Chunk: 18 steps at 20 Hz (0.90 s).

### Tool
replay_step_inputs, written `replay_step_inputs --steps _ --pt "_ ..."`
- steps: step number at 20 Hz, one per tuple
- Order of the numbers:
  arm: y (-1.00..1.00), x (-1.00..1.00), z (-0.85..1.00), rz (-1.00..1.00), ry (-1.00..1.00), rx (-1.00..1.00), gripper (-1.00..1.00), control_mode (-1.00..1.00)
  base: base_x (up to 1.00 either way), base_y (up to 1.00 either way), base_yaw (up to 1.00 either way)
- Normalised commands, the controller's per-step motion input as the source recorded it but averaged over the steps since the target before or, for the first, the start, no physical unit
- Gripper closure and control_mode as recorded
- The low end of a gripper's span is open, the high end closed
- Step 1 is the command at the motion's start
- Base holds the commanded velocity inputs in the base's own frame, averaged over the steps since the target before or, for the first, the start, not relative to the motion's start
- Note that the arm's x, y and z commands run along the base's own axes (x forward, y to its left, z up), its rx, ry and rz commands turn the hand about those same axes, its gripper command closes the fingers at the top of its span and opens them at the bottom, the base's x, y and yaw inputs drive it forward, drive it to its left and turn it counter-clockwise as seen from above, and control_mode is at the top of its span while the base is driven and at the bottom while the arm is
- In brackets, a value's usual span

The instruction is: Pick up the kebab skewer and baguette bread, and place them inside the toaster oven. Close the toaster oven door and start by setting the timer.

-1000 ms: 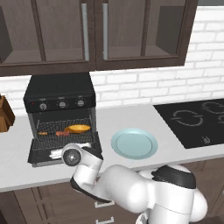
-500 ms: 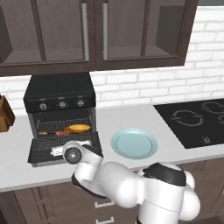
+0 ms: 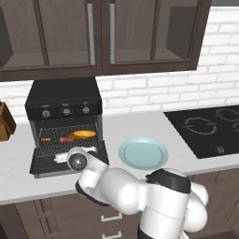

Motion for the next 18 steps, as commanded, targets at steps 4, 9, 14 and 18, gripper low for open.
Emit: replay_step_inputs --steps 4,9,14,18 --pt "0.0 0.13 0.0 0.0 -0.02 0.02 -1.0 -1.0 0.0 0.0 0.0" --pt "0.0 0.14 0.0 0.0 -0.03 0.03 -1.0 -1.0 0.0 0.0 0.0" --pt "0.0 0.18 0.0 0.0 -0.01 0.03 -1.0 -1.0 0.0 0.0 0.0" --pt "0.0 0.26 0.0 0.0 -0.01 0.03 -1.0 -1.0 0.0 0.0 0.0"
